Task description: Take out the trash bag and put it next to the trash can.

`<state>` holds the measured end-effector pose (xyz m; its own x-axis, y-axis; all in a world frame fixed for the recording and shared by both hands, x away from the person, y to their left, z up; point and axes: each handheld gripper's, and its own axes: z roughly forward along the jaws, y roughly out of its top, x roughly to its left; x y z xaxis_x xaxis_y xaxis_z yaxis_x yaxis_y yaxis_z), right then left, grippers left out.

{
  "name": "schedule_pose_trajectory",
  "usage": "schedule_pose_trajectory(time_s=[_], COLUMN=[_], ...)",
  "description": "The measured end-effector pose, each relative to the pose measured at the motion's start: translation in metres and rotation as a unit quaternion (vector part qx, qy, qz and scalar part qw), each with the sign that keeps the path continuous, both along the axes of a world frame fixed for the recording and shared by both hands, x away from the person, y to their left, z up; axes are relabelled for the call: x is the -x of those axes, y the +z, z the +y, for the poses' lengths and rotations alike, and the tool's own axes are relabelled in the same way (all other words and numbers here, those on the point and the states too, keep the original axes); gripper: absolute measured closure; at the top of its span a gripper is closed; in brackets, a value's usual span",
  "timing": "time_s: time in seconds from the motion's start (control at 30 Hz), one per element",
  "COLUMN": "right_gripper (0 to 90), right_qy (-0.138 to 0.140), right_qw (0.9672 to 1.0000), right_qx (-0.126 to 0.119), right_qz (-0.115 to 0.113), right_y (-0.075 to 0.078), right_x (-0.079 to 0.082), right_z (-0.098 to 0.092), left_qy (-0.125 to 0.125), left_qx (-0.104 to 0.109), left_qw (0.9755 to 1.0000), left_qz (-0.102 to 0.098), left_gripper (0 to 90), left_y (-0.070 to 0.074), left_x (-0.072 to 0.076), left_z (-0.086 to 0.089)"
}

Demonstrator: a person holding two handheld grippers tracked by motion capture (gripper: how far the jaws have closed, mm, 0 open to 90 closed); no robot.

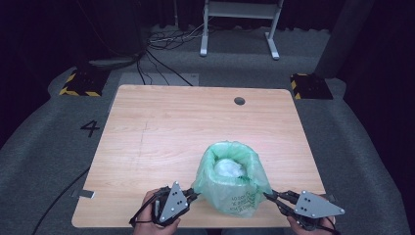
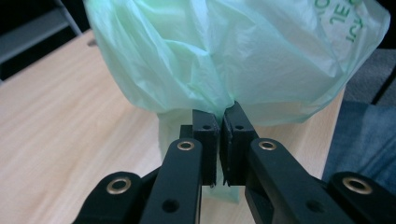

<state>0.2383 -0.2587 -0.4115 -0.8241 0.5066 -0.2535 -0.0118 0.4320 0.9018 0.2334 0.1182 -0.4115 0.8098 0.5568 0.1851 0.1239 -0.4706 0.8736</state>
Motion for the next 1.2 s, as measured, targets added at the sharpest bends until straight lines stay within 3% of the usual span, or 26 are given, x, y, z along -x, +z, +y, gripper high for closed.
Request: schedule_pose_trajectory(time_s=[0.2,0.3,0.37,0.5,0.57,0.7,0.8,0.9,1.0,1.2], right_gripper=[90.0,90.0,90.0,90.0,90.0,90.0,90.0,90.0,90.0,90.0], right_qy=[0.004,0.008,0.009,0.003,0.002,-0.02,-0.046,-0.062,-0.078,-0.098], right_qw=[0.9994,0.9989,0.9986,0.9979,0.9971,0.9948,0.9927,0.9913,0.9902,0.9859], right_qx=[-0.015,-0.021,-0.031,-0.056,-0.074,-0.1,-0.108,-0.106,-0.093,-0.079], right_qz=[-0.032,-0.042,-0.042,-0.032,-0.022,0.007,0.027,0.048,0.069,0.11], right_y=[0.021,0.031,0.037,0.045,0.047,0.045,0.04,0.031,0.018,-0.009], right_x=[-0.003,-0.007,-0.011,-0.024,-0.031,-0.048,-0.06,-0.071,-0.081,-0.092], right_z=[0.002,0.002,0.001,-0.002,-0.004,-0.009,-0.014,-0.016,-0.017,-0.018], left_qy=[0.0,0.006,0.009,0.016,0.033,0.095,0.123,0.133,0.146,0.15], left_qx=[0.023,0.056,0.08,0.104,0.109,0.092,0.066,0.049,0.043,0.024], left_qw=[0.9995,0.9981,0.9965,0.9942,0.9932,0.9905,0.9891,0.9895,0.9884,0.9876], left_qz=[-0.023,-0.025,-0.022,-0.022,-0.022,-0.038,-0.047,-0.03,-0.004,0.041], left_gripper=[86.4,84.1,84.1,86.4,87.2,88.1,89.1,89.5,89.7,89.8], left_y=[0.022,0.032,0.038,0.045,0.047,0.047,0.042,0.031,0.02,-0.002], left_x=[-0.002,-0.007,-0.011,-0.021,-0.027,-0.036,-0.044,-0.055,-0.065,-0.08], left_z=[0.004,0.006,0.006,0.005,0.005,0.007,0.006,0.006,0.008,0.01])
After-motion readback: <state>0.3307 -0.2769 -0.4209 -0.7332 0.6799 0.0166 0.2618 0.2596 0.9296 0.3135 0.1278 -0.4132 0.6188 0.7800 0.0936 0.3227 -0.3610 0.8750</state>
